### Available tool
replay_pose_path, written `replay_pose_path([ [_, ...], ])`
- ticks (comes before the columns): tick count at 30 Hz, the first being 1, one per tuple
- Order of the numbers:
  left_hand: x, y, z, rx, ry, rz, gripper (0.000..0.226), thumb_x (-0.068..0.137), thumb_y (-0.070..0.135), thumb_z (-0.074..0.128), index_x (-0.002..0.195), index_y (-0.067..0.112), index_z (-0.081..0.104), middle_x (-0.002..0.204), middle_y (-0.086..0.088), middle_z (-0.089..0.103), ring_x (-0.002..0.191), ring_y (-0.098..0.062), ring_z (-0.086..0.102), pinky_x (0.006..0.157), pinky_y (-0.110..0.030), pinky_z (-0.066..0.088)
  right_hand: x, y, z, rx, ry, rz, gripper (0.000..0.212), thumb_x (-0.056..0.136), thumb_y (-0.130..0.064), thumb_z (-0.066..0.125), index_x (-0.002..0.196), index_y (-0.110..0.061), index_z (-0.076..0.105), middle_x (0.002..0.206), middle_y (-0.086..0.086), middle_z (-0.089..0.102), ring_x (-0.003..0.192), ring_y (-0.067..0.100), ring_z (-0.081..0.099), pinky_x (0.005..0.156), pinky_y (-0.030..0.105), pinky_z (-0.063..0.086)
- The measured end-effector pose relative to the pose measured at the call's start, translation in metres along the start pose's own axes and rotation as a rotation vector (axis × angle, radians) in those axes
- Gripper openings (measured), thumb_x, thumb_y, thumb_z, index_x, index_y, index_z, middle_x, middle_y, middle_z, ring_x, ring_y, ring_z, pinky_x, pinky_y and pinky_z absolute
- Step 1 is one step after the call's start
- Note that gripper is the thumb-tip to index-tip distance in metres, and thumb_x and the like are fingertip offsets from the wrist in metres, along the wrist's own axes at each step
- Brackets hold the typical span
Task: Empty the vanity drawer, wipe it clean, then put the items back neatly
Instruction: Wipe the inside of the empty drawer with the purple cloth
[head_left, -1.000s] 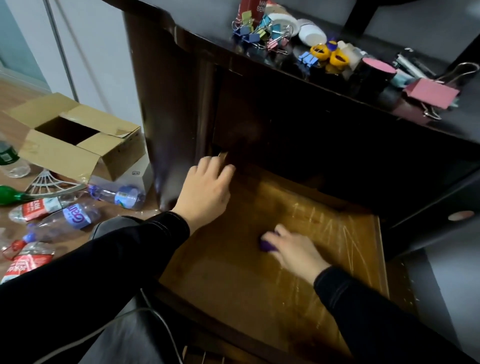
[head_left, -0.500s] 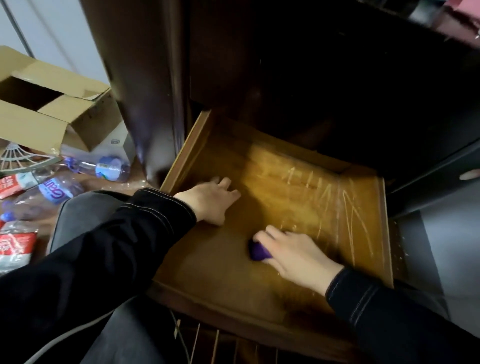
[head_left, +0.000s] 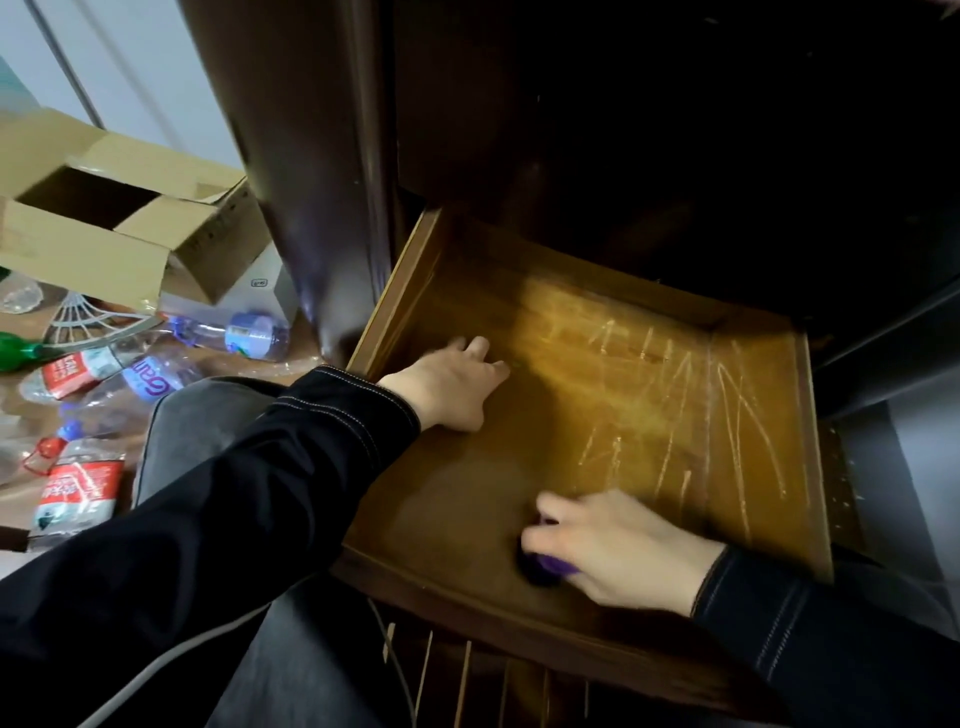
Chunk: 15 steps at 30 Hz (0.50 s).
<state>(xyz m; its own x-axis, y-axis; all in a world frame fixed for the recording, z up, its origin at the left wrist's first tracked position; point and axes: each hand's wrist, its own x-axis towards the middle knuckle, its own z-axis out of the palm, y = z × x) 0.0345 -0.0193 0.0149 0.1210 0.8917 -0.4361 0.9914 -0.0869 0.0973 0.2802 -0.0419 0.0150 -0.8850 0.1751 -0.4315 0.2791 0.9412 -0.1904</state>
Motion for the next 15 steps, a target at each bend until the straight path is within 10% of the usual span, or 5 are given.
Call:
replay_pose_path([
  [7, 0.0, -0.002, 0.002, -0.057, -0.01, -0.019, 0.076, 0.087, 0.019, 0.062, 0.155, 0.026, 0.027, 0.153, -0.012, 0.025, 0.141, -0.042, 0.028, 0.108, -0.05, 0.043, 0.034, 0.04, -0.039, -0.04, 0.157, 0.286, 0.038, 0.094, -0.038, 0.066, 0.13, -0.033, 0.054, 0.11, -0.007, 0.052, 0.084, 0.016, 0.062, 0.074, 0.029, 0.055],
  [15, 0.003, -0.003, 0.001, -0.07, 0.004, -0.01, 0.07, 0.09, 0.027, 0.063, 0.152, 0.027, 0.032, 0.149, -0.012, 0.029, 0.134, -0.038, 0.034, 0.102, -0.048, 0.047, -0.014, -0.005, -0.001, -0.044, -0.101, -0.084, 0.032, 0.093, -0.008, 0.052, 0.12, -0.026, 0.056, 0.101, 0.0, 0.046, 0.075, 0.026, 0.059, 0.059, 0.038, 0.043],
])
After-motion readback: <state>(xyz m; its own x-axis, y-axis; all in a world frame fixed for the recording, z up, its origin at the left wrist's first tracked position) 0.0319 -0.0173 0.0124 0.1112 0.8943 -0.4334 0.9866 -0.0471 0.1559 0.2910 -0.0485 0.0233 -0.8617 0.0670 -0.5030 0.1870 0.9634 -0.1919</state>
